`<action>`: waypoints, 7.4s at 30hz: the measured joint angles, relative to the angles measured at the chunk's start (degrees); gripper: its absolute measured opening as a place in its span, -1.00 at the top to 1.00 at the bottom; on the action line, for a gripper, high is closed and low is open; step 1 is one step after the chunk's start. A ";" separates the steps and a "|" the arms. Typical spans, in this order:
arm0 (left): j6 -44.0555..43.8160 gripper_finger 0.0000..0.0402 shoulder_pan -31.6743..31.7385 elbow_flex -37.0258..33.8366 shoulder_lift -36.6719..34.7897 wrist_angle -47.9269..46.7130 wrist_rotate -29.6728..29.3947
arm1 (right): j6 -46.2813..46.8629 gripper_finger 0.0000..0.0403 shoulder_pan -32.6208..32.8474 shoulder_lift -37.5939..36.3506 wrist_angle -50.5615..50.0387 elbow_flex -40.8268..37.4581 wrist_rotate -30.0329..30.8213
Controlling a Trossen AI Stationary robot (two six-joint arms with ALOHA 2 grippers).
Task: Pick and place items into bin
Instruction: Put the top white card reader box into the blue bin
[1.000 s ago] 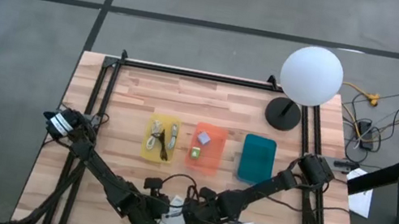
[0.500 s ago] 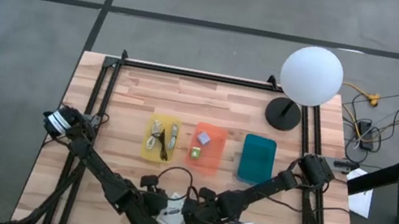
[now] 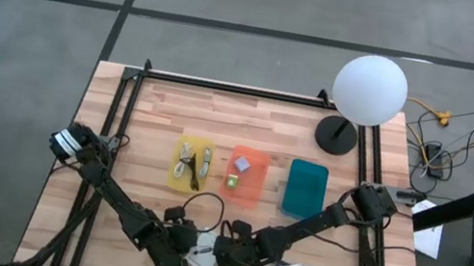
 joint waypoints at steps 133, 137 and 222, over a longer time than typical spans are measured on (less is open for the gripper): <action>10.25 0.95 2.35 2.76 -2.49 5.81 1.11 | -6.90 0.94 -0.18 -5.47 -1.55 4.58 14.50; 10.27 0.95 2.35 2.89 -2.51 5.59 0.68 | -6.14 0.94 -0.67 -5.02 -1.86 4.52 13.71; 8.93 0.95 2.35 0.98 -2.71 6.58 -0.92 | 8.49 -0.08 -4.87 -6.02 0.25 4.66 -7.38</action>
